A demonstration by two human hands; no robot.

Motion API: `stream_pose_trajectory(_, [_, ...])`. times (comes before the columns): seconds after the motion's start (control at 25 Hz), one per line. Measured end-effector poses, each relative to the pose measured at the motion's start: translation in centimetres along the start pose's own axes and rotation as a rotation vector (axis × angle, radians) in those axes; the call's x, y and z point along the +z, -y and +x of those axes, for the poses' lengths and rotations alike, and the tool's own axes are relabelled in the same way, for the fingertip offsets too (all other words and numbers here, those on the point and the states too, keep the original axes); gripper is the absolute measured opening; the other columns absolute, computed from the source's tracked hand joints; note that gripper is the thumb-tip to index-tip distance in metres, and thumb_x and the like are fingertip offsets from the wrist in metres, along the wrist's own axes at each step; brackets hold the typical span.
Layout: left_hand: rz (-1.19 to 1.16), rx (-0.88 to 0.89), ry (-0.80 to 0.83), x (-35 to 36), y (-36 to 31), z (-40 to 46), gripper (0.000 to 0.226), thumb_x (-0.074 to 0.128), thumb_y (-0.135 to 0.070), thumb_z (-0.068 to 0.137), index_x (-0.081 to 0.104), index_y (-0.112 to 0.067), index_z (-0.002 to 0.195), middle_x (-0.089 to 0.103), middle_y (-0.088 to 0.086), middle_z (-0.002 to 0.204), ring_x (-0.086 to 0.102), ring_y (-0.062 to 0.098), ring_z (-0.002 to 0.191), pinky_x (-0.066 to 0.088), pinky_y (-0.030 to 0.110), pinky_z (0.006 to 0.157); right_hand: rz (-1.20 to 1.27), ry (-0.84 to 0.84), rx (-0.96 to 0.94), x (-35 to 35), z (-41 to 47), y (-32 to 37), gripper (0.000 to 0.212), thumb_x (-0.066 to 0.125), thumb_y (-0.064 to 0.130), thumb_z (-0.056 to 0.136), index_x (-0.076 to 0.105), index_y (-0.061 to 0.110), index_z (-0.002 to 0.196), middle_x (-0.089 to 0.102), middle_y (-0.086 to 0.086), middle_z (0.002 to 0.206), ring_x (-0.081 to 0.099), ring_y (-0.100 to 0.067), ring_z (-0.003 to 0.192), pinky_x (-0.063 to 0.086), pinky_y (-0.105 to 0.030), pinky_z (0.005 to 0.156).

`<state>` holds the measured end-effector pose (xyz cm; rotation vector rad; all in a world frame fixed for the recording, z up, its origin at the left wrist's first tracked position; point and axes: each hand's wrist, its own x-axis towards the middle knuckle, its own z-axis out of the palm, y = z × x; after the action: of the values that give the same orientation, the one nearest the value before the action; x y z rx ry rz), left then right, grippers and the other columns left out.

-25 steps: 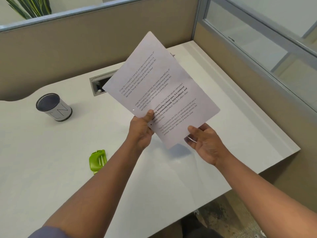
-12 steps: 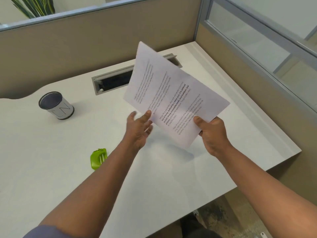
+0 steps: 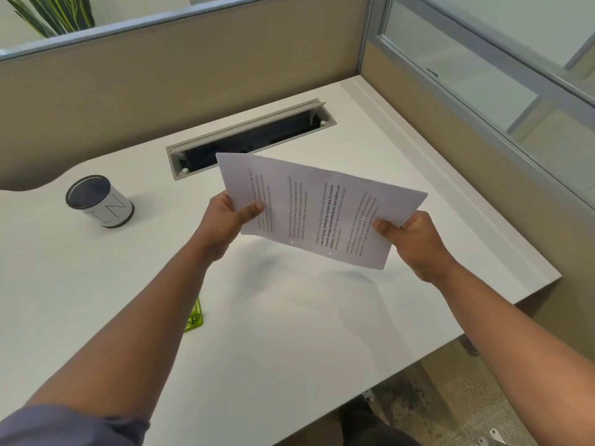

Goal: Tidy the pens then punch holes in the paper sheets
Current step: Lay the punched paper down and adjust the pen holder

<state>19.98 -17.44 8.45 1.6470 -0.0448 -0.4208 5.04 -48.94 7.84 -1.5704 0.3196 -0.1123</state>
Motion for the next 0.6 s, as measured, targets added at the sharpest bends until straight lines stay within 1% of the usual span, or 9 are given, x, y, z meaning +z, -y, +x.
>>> stream_pose_trajectory(0.08, [-0.052,0.039,-0.044,0.8,0.8,-0.4,0.025,0.074,-0.008,0.091,0.073,-0.022,0.111,0.078,-0.003,0.112,0.07,0.029,0.111,0.055,0.05,0.101,-0.011,-0.056,-0.015,0.4,-0.3,-0.5,0.019,0.068,0.013,0.095,0.075,0.028,0.103,0.079,0.012,0.107,0.073,-0.011,0.103,0.058,-0.022,0.082])
stream_pose_trajectory(0.2, [-0.062,0.103,-0.108,2.0,2.0,-0.8,0.02,0.074,-0.015,0.09,0.076,-0.032,0.102,0.079,-0.012,0.107,0.074,0.015,0.102,0.059,0.035,0.09,-0.053,-0.149,-0.035,1.4,-0.9,-1.5,0.013,0.068,0.024,0.091,0.074,0.033,0.098,0.078,0.021,0.101,0.073,-0.004,0.097,0.057,-0.016,0.076])
stream_pose_trajectory(0.28, [-0.066,0.131,-0.156,3.1,3.2,-1.3,0.019,0.073,-0.014,0.092,0.075,-0.031,0.101,0.079,-0.015,0.104,0.074,0.009,0.099,0.06,0.03,0.088,-0.09,-0.196,-0.057,2.1,-1.4,-2.5,0.012,0.066,0.025,0.092,0.073,0.034,0.096,0.077,0.025,0.098,0.073,-0.002,0.096,0.057,-0.015,0.076])
stream_pose_trajectory(0.36, [-0.056,0.115,-0.202,4.0,4.4,-1.8,0.021,0.071,-0.009,0.094,0.073,-0.029,0.102,0.078,-0.018,0.099,0.073,0.003,0.094,0.058,0.025,0.086,-0.135,-0.21,-0.047,2.9,-1.8,-3.7,0.014,0.064,0.021,0.097,0.072,0.032,0.099,0.077,0.023,0.097,0.073,-0.004,0.098,0.058,-0.02,0.079])
stream_pose_trajectory(0.48, [-0.03,0.071,-0.227,4.6,5.8,-2.2,0.023,0.069,-0.007,0.096,0.072,-0.029,0.1,0.078,-0.024,0.092,0.071,-0.005,0.088,0.053,0.017,0.078,-0.199,-0.215,0.0,3.3,-2.0,-4.8,0.019,0.061,0.016,0.1,0.07,0.02,0.117,0.073,0.016,0.106,0.072,-0.013,0.104,0.059,-0.03,0.085])
stream_pose_trajectory(0.52, [-0.028,0.071,-0.231,4.5,5.9,-2.1,0.022,0.069,-0.007,0.096,0.072,-0.029,0.101,0.078,-0.025,0.092,0.071,-0.006,0.088,0.053,0.014,0.076,-0.209,-0.22,-0.001,3.2,-2.0,-4.9,0.021,0.061,0.017,0.1,0.07,0.017,0.119,0.073,0.015,0.106,0.072,-0.012,0.104,0.059,-0.031,0.085])
stream_pose_trajectory(0.6, [-0.016,0.08,-0.235,4.3,5.9,-1.9,0.022,0.069,-0.008,0.095,0.071,-0.029,0.102,0.077,-0.028,0.093,0.071,-0.007,0.089,0.053,0.011,0.074,-0.218,-0.227,-0.004,3.2,-1.8,-4.9,0.02,0.061,0.018,0.1,0.07,0.019,0.118,0.073,0.017,0.106,0.072,-0.006,0.1,0.059,-0.029,0.084])
